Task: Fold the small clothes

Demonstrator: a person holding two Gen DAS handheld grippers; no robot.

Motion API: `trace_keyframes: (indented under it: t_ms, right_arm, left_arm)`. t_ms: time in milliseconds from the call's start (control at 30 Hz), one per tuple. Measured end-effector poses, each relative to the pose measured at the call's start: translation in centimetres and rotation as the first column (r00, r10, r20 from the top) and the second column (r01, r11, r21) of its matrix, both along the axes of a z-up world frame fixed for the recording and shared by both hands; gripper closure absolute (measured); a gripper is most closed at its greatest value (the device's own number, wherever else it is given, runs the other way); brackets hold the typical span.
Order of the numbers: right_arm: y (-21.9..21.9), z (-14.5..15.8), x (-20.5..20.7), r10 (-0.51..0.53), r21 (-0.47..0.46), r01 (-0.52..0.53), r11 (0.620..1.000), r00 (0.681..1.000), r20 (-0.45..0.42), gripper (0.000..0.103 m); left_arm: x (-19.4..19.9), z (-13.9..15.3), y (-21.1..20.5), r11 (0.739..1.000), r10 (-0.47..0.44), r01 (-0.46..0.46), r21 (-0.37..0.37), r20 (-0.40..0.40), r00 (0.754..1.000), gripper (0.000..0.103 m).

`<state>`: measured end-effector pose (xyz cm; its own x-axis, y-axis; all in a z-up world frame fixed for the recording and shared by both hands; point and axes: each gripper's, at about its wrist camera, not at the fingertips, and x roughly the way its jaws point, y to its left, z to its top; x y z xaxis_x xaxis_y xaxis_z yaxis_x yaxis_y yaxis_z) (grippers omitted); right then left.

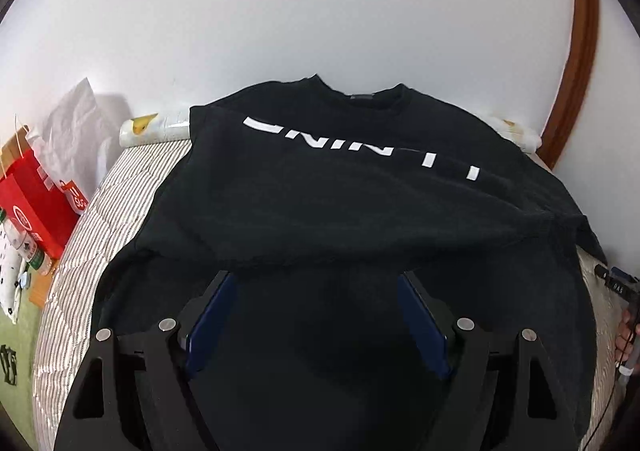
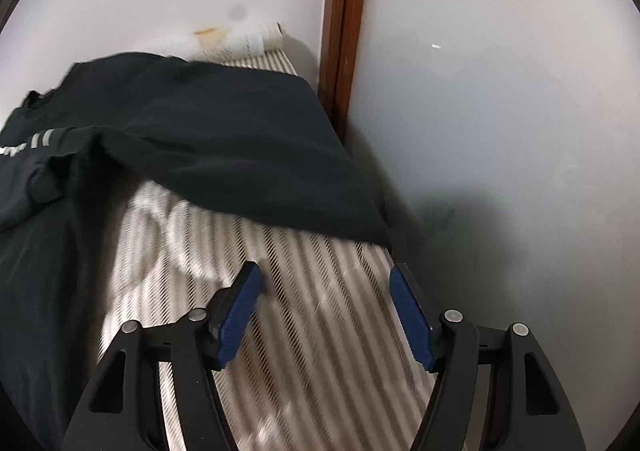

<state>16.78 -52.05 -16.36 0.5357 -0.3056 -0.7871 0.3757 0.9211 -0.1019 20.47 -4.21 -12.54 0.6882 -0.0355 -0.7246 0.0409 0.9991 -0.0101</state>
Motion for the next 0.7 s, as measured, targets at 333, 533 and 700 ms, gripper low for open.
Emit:
trace_keyframes:
  t_ms: [333,533,700]
  right_arm:
    - [0.5,0.0,3.9,-0.040,-0.184,0.033,0.982,0.999,-0.034,0.095]
    - [0.6,4.1,2.2,-0.102,-0.097,0.112,0.989,0.989,0.110,0.097]
    - [4.5,10.7,1.5,-0.054,-0.100,0.083,0.991,0.963,0.264,0.098]
  left_arm:
    - [0.9,-1.5,2.7,1.000,0.019,-0.019,0.017,-0.024,1.000,0.023]
    - [0.6,-0.8,5.9,1.000,0.026,-0.026,0.005,-0.020,0.999,0.023]
    - [0.6,0.3,8.4,0.999,0.029,-0.029,-0.014,0.001,1.000,0.023]
